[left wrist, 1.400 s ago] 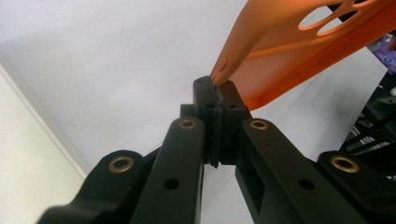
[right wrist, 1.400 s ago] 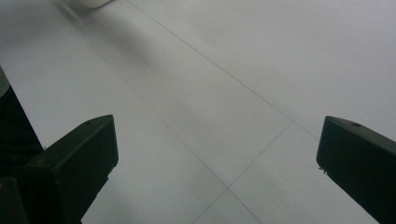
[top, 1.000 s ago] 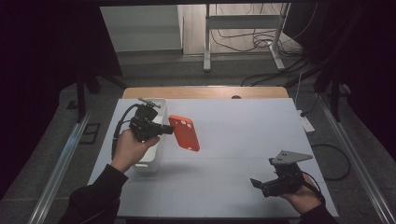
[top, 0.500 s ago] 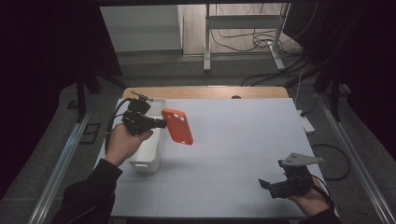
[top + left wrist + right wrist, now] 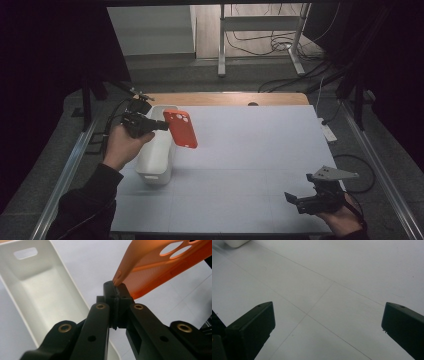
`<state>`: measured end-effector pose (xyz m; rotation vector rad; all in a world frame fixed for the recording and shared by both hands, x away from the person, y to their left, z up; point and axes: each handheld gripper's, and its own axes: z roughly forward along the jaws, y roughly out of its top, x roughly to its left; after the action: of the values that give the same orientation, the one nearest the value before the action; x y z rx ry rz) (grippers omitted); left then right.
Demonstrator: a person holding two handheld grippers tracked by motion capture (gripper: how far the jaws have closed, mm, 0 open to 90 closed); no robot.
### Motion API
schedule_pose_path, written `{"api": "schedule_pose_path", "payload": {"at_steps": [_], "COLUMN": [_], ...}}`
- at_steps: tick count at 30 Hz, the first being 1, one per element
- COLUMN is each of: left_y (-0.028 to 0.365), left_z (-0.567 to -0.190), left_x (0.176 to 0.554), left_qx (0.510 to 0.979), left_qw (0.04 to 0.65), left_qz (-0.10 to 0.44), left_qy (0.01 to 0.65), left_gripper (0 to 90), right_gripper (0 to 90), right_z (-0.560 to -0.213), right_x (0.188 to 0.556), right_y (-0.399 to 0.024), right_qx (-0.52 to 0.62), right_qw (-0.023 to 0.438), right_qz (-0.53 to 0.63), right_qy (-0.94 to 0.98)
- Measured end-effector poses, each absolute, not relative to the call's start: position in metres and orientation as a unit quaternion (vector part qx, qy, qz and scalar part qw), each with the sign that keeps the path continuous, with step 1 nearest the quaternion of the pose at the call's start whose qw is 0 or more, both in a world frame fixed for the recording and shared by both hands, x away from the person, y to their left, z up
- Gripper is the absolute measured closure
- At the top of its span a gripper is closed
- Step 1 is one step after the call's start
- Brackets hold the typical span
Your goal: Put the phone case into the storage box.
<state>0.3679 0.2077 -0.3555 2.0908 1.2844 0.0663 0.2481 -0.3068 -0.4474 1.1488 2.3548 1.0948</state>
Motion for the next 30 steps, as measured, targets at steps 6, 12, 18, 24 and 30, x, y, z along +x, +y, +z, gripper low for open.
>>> {"api": "schedule_pose_path", "payload": {"at_steps": [6,12,18,24,30], "left_y": [0.213,0.223,0.231,0.239,0.244], "left_z": [-0.355,-0.351,-0.348,-0.347,-0.348], "left_x": [0.371,0.375,0.379,0.384,0.386], "left_qx": [0.799,0.792,0.788,0.783,0.779], "left_qw": [0.331,0.329,0.325,0.320,0.320], "left_qz": [0.031,0.042,0.050,0.056,0.060], "left_qy": [0.501,0.513,0.521,0.530,0.536], "left_gripper": [88.9,88.9,89.0,88.9,88.9], "right_gripper": [0.0,0.0,0.0,0.0,0.0], "right_z": [-0.446,-0.446,-0.448,-0.448,-0.447], "right_x": [0.246,0.242,0.240,0.239,0.239], "right_y": [-0.313,-0.319,-0.321,-0.322,-0.322], "right_qx": [0.406,0.414,0.417,0.419,0.424], "right_qw": [0.154,0.157,0.155,0.160,0.165], "right_qz": [0.383,0.385,0.386,0.389,0.387], "right_qy": [0.815,0.810,0.809,0.805,0.802]}}
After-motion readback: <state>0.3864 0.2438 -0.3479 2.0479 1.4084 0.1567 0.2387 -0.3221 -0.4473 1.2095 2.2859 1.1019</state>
